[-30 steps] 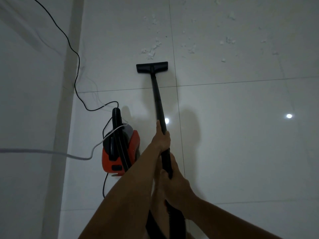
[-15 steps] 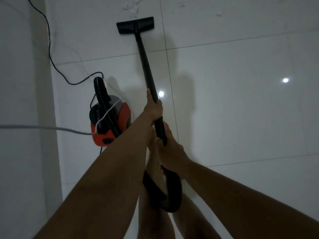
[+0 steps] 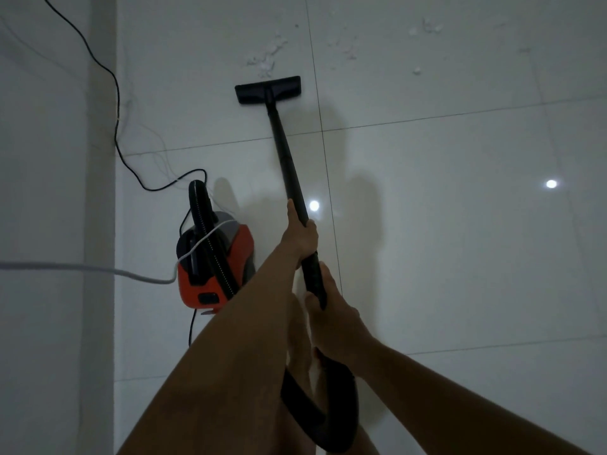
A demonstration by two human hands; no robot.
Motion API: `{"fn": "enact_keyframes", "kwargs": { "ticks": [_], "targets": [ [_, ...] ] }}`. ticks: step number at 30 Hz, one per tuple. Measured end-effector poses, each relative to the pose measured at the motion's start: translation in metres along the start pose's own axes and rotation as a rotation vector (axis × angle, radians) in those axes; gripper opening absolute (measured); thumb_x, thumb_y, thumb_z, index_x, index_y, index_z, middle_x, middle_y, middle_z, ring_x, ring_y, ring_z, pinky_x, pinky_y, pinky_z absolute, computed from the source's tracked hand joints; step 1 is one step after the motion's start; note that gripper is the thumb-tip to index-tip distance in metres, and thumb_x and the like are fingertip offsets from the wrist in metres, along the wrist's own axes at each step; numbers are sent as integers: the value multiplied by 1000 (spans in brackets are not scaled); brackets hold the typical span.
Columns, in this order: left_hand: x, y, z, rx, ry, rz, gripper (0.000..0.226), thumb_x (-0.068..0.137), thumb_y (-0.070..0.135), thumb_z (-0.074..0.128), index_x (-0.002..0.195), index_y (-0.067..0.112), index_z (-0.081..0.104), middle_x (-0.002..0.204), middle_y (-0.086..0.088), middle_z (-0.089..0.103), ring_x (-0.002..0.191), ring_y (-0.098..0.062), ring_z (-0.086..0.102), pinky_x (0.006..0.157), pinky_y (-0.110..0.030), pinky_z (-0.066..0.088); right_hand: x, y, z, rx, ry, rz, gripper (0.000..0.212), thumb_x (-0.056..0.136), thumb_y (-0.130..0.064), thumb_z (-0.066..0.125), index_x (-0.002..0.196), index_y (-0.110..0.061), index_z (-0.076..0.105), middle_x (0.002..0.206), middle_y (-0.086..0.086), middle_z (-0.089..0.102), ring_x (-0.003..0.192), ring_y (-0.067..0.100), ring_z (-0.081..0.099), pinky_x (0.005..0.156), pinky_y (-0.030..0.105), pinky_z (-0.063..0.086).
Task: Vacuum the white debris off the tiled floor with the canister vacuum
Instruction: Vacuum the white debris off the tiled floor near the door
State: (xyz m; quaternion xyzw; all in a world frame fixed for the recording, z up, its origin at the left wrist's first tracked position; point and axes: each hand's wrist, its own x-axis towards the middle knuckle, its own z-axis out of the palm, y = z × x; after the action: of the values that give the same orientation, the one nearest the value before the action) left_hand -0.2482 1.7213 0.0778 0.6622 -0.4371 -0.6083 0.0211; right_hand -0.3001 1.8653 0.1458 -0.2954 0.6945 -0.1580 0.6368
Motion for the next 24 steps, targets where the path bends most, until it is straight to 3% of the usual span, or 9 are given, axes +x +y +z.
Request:
{"fn": "enact_keyframes", "kwargs": {
  "ticks": [3,6,10,20,24],
  "targets": [
    [-1,10,-10,4,-2,-15,69,107,24,33,155,35,-17,129,-9,45,79,-17,52,84,-37,49,0,-12,4,-20,4,48,61,108,-40,37,157,-55,3,98,7,69,73,23,70,76,48,64],
    [0,17,-18,5,-11,-29,70,107,25,33,154,36,-17,135,-11,45,80,-18,53,89,-41,51,4,-21,8,3,-1,56,59,108,-43,36,155,-57,3,96,10,69,68,25,69,72,51,65],
    [5,21,-21,-11,-16,-23,70,107,24,34,155,36,-17,122,-6,46,79,-17,53,86,-39,50,12,-21,9,-24,19,52,59,107,-47,35,155,-58,3,99,10,69,69,24,68,74,52,64],
    [23,3,-19,-22,-11,-7,71,107,23,34,154,36,-17,116,-2,42,80,-15,54,85,-38,51,28,-6,17,-14,12,24,63,109,-46,36,157,-58,-4,85,5,70,53,12,64,56,34,62],
    [32,6,-20,-8,-7,1,72,107,22,34,154,35,-18,139,-10,44,78,-14,53,83,-36,49,37,-8,14,-32,6,34,63,109,-46,35,157,-57,-5,90,6,70,57,16,65,58,36,62]
  ]
}}
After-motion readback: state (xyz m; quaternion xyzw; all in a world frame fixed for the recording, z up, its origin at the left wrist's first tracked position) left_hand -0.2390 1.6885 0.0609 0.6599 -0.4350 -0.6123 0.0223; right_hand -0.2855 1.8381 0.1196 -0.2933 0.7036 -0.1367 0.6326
